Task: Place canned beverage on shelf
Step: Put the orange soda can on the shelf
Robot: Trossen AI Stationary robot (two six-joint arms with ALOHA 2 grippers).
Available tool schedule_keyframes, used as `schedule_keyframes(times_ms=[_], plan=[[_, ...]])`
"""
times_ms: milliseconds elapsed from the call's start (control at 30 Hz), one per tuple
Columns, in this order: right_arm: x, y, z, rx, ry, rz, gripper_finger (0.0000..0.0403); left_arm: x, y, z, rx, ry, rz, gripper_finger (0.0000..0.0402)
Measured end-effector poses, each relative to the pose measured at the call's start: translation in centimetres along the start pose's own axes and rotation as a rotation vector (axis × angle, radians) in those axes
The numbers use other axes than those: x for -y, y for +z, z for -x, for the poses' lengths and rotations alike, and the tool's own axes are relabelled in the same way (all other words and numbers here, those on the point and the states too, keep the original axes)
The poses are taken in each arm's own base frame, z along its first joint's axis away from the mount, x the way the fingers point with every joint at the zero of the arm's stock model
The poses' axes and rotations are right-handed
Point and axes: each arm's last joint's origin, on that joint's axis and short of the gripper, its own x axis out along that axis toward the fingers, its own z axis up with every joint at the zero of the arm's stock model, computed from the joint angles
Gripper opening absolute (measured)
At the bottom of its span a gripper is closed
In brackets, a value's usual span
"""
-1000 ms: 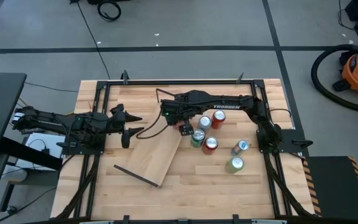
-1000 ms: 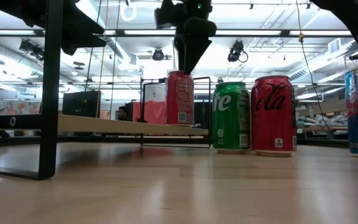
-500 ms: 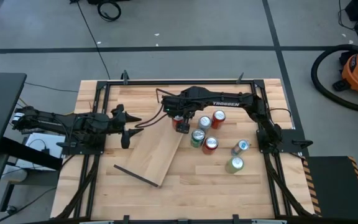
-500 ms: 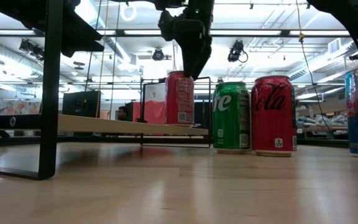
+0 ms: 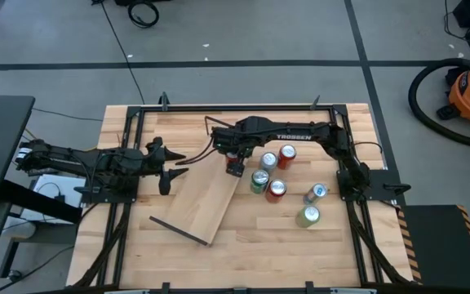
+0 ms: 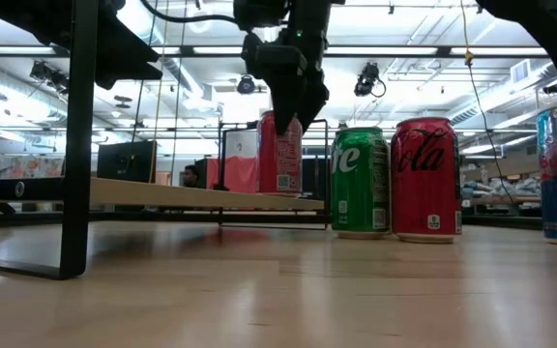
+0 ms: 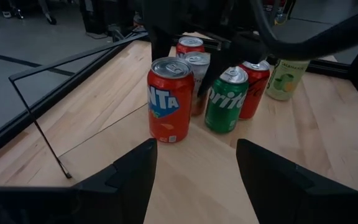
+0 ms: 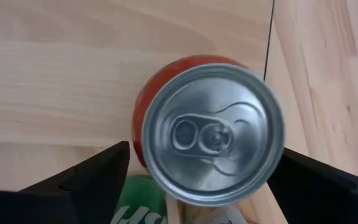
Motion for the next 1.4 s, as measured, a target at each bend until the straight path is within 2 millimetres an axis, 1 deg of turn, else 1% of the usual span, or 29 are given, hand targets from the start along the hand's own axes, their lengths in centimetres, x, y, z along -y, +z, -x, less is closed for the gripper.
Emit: schedule_keyframes(times_ms=[333, 467, 700, 800, 867, 933, 1067, 1233, 1400], plan=[[0.6, 0.4, -0.1, 0.021, 0.047, -0.005, 0.0341, 0.0, 0.0, 0.0, 0.0, 0.0, 0.0, 0.0231], [0.9, 0.6, -0.5, 0.038, 0.065, -0.015, 0.0332, 0.0, 0.0, 0.0, -0.001, 0.0, 0.0, 0.0231], [1.0, 1.1, -0.5, 0.082, 0.078, 0.038, 0.0327, -0.1, 0.0, 0.1, -0.003, 0.001, -0.028, 0.0231], [1.1, 1.4, -0.5, 0.106, 0.083, 0.075, 0.0327, -0.2, 0.1, 0.6, 0.014, -0.002, -0.037, 0.0231], [1.1, 1.7, -0.6, 0.131, 0.084, 0.091, 0.0326, -0.5, 0.2, 1.3, -0.004, 0.001, -0.04, 0.0231], [1.4, 1.9, -0.6, 0.148, 0.084, 0.097, 0.0326, -0.7, 0.5, 2.1, -0.009, 0.007, -0.02, 0.0231], [1.8, 2.5, -0.5, 0.197, 0.106, 0.108, 0.0326, -1.2, 0.4, 3.1, -0.006, 0.031, 0.011, 0.0231], [2.5, 3.2, -0.5, 0.262, 0.132, 0.115, 0.0326, -1.5, 0.3, 3.6, -0.001, 0.058, 0.025, 0.0231], [2.7, 4.0, -0.2, 0.352, 0.132, 0.146, 0.0326, -1.5, 0.3, 3.5, -0.005, 0.06, 0.024, 0.0231]])
